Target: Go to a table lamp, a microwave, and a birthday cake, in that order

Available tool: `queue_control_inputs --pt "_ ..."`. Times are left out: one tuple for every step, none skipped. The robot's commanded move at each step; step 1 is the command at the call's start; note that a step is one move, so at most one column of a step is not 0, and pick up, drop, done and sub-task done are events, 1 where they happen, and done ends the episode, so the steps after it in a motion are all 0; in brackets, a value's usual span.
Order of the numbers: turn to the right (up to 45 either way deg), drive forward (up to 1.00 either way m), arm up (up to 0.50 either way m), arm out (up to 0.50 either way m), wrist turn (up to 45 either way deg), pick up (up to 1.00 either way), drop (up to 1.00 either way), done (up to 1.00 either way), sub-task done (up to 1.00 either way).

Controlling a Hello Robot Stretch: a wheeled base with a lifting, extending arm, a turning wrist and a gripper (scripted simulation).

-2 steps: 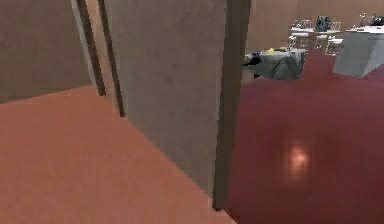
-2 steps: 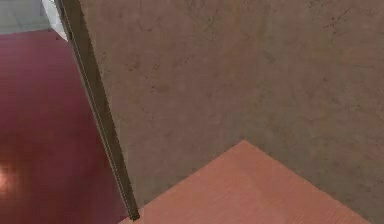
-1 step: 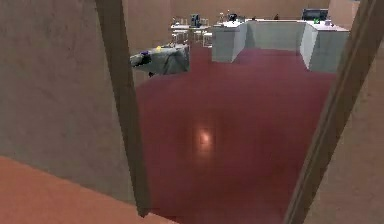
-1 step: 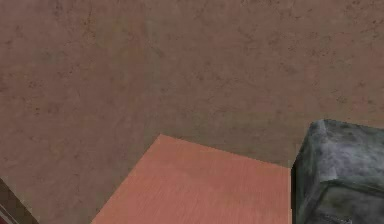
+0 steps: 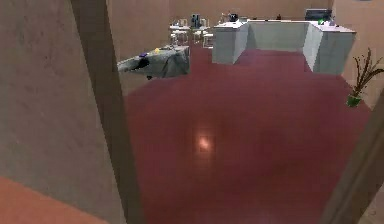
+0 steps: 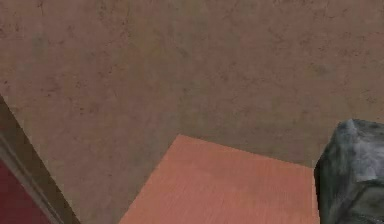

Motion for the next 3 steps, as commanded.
queue_control_inputs --pt "12.0 0.0 0.0 0.0 0.0 0.0 0.0 0.0 0.0" --pt "0.0 0.45 0.0 0.0 0.0 0.0 0.0 0.0 0.0" --pt "12.0 0.0 0.0 0.0 0.0 0.0 0.0 0.0 0.0"
